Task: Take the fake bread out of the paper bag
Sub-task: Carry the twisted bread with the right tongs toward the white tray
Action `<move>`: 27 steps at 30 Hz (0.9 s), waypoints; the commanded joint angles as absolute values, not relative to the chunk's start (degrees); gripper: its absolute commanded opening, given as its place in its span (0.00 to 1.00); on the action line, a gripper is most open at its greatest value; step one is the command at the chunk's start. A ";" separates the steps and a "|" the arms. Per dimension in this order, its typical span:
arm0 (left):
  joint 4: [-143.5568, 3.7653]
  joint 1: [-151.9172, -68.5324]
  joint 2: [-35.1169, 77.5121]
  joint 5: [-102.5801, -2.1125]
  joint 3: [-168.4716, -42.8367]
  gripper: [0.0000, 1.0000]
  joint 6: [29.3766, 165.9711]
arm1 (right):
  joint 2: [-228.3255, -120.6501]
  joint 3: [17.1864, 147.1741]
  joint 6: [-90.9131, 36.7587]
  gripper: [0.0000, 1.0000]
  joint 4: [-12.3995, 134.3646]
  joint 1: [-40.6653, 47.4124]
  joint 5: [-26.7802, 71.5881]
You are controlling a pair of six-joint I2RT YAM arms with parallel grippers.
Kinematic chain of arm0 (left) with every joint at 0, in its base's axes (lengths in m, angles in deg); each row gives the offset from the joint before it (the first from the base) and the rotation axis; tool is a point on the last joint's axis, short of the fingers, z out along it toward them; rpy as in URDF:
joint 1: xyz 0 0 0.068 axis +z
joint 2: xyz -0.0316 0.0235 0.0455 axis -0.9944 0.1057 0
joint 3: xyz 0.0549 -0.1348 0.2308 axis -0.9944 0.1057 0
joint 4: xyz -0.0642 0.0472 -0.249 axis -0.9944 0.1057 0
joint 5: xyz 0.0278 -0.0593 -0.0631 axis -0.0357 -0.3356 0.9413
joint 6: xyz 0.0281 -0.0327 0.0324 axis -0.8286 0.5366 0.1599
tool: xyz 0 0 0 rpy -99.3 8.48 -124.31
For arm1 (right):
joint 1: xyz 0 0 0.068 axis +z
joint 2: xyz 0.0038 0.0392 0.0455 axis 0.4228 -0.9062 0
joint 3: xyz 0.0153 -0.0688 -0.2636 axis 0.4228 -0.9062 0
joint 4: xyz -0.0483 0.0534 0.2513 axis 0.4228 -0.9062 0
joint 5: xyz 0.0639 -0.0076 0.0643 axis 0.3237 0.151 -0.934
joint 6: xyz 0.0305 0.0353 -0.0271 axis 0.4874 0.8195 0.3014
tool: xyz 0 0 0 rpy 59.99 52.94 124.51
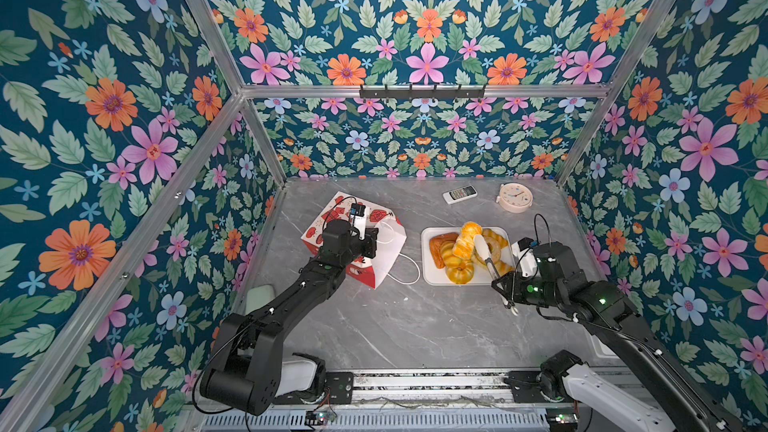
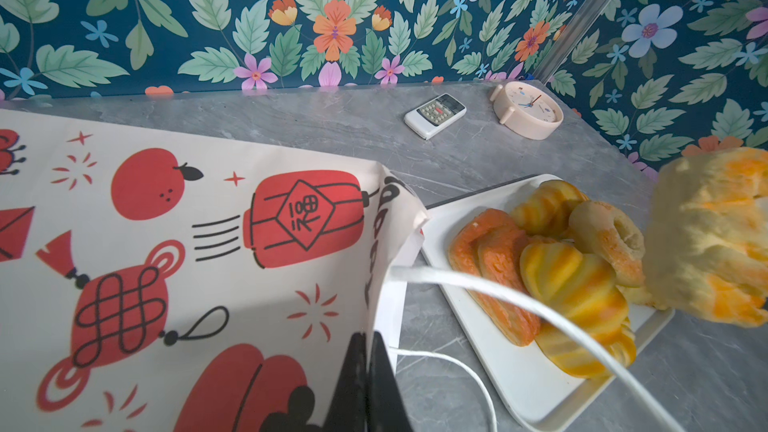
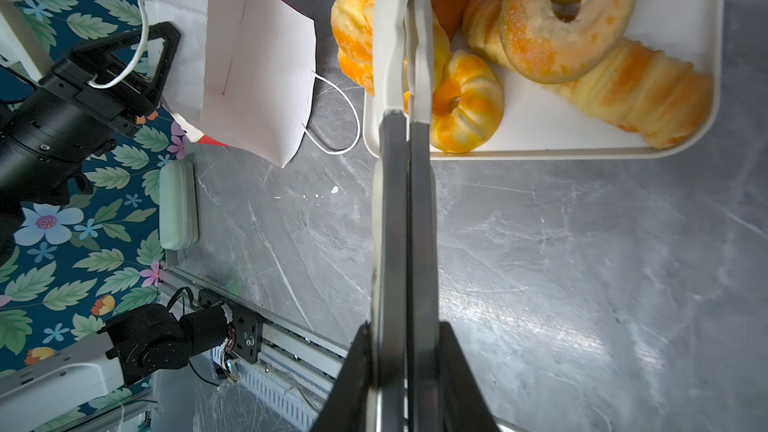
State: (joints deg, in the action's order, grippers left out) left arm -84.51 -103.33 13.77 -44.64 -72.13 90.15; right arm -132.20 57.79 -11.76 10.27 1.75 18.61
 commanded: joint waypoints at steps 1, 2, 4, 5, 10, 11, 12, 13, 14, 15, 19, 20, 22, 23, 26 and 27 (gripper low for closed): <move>-87.36 -103.06 13.50 -44.44 -71.64 0.00 90.82 | -131.56 59.19 -13.52 0.00 6.11 1.59 19.87; -87.54 -103.09 13.43 -44.30 -71.49 0.00 90.82 | -131.44 59.32 -13.49 0.00 6.23 1.54 19.20; -87.81 -103.01 13.50 -44.33 -71.35 0.00 90.90 | -131.60 59.25 -13.23 0.00 7.30 1.57 16.90; -87.82 -103.01 13.45 -44.55 -71.28 0.00 90.91 | -131.86 59.11 -13.31 0.00 7.99 1.62 15.66; -87.23 -102.57 13.15 -45.95 -71.45 0.00 91.18 | -134.14 57.90 -15.11 0.00 10.96 1.53 10.37; -87.06 -102.48 13.10 -46.12 -71.45 0.00 91.24 | -134.74 58.02 -15.61 0.00 11.28 1.54 9.57; -87.03 -102.38 13.06 -46.18 -71.36 0.00 91.26 | -135.38 58.08 -16.12 0.00 11.62 1.60 8.71; -87.03 -102.26 12.97 -46.20 -71.29 0.00 91.35 | -136.20 58.36 -16.74 0.00 11.85 1.61 7.75; -87.03 -102.22 12.89 -46.21 -71.19 0.00 91.35 | -137.23 58.81 -17.44 0.00 11.77 1.68 7.19; -87.19 -102.19 12.84 -46.16 -71.03 0.00 91.39 | -138.15 59.48 -18.10 0.00 11.37 1.83 7.10; -87.98 -102.04 12.52 -46.19 -70.32 0.00 91.68 | -142.48 63.68 -21.32 0.00 8.52 4.93 9.73; -88.15 -101.93 12.44 -46.18 -70.07 0.00 91.77 | -143.55 64.64 -21.99 0.00 7.78 5.59 10.09; -88.59 -101.78 12.36 -45.97 -69.71 0.00 91.87 | -145.92 66.18 -23.07 0.00 6.35 6.52 10.83; -88.78 -101.66 12.36 -45.98 -69.54 0.00 91.98 | -147.24 66.96 -23.68 0.00 5.43 7.15 11.62; -89.64 -101.29 12.09 -45.72 -68.69 0.00 92.14 | -150.42 69.07 -24.97 0.00 3.27 9.24 14.50; -89.90 -101.17 12.01 -45.62 -68.49 0.00 92.22 | -151.33 69.62 -25.20 0.00 2.84 9.54 15.10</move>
State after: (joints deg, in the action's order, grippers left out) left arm -87.19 -101.45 12.31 -45.69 -68.83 91.46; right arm -149.93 68.26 -22.47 4.87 8.70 12.38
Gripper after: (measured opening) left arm 0.039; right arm 0.210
